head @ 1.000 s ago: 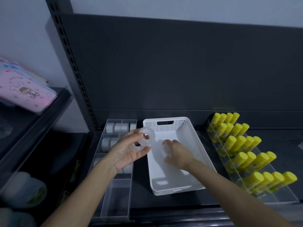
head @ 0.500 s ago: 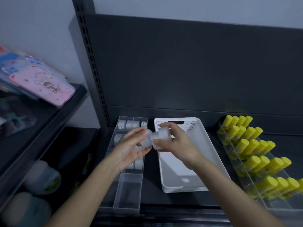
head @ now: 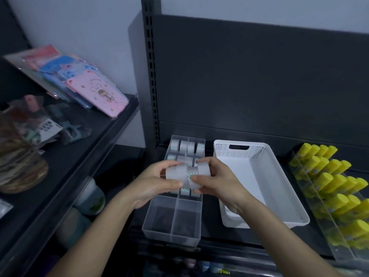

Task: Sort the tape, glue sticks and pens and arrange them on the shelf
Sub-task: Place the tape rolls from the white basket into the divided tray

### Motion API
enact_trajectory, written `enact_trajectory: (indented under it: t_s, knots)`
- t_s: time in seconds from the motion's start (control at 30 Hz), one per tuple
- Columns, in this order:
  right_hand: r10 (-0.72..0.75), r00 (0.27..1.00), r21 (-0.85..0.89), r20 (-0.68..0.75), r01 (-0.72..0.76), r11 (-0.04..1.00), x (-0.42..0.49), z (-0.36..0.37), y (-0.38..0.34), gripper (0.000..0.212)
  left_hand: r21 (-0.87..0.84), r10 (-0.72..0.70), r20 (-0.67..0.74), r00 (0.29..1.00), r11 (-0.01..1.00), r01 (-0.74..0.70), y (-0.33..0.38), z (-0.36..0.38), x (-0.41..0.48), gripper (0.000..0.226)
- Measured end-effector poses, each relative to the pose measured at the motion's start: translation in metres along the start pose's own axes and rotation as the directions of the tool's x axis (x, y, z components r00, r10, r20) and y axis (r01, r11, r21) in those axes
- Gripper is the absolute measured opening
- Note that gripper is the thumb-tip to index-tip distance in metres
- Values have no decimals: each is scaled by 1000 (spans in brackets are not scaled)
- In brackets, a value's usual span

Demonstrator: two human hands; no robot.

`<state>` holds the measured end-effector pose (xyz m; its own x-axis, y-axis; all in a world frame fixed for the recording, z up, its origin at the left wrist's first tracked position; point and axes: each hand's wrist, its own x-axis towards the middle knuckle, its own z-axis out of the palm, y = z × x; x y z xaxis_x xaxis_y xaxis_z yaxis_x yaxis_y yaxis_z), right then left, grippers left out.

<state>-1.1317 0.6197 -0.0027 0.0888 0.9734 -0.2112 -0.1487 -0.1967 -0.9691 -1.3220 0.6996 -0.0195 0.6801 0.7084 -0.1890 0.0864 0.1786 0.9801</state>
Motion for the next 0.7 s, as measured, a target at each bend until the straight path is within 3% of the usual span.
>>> enact_trajectory:
  t_s: [0.23, 0.33, 0.53, 0.7]
  knots:
    - [48, 999, -25, 25, -47, 999, -14, 15, 15, 41, 457, 111, -35, 993, 886, -83, -9, -10, -22, 48]
    - [-18, 998, -161, -64, 7, 987, -21, 17, 22, 48, 539, 110, -8, 994, 838, -89, -14, -9, -30, 47]
    - [-111, 979, -401, -169, 34, 915, -36, 16, 27, 49, 753, 163, 70, 984, 638, -160, -19, -9, -38, 44]
    - [-123, 981, -407, -153, 50, 912, -42, 20, 31, 39, 843, 125, 111, 986, 513, -160, -18, -21, -41, 45]
